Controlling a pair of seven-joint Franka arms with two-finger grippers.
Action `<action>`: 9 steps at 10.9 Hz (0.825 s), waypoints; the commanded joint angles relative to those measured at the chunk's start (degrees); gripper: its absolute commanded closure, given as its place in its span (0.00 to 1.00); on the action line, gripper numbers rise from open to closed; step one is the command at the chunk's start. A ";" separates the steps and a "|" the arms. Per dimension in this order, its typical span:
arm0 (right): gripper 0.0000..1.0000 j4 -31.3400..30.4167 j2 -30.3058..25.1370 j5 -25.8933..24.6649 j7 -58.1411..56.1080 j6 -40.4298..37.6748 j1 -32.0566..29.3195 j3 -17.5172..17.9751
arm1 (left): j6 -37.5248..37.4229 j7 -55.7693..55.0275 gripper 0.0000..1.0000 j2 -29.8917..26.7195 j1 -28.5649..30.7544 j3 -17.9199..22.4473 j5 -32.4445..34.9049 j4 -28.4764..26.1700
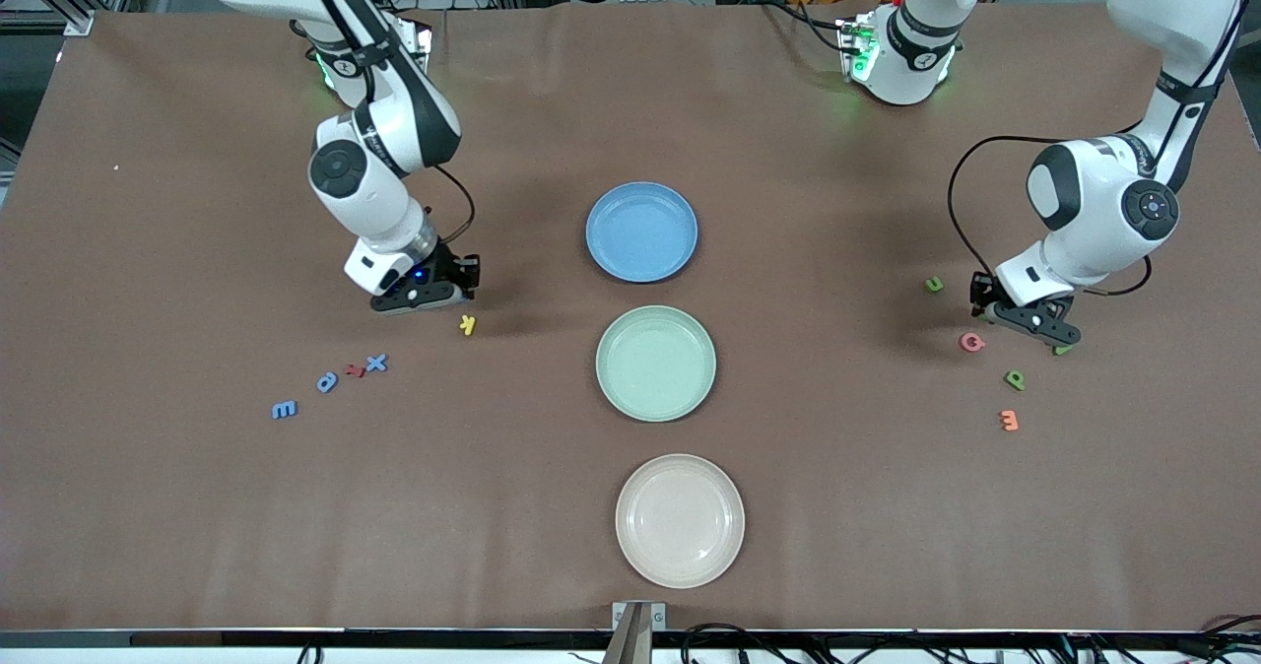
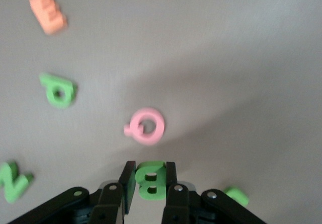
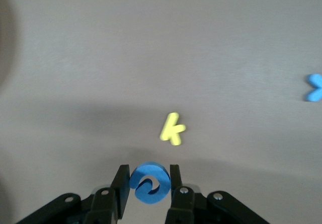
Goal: Sort letters by color into matching plates
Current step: 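Carry the blue c onto the blue plate and open the right gripper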
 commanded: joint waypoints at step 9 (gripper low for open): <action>0.74 20.92 12.95 0.39 6.81 -8.37 23.94 -0.38 | -1.49 -16.67 1.00 0.70 -9.31 -11.00 0.45 9.85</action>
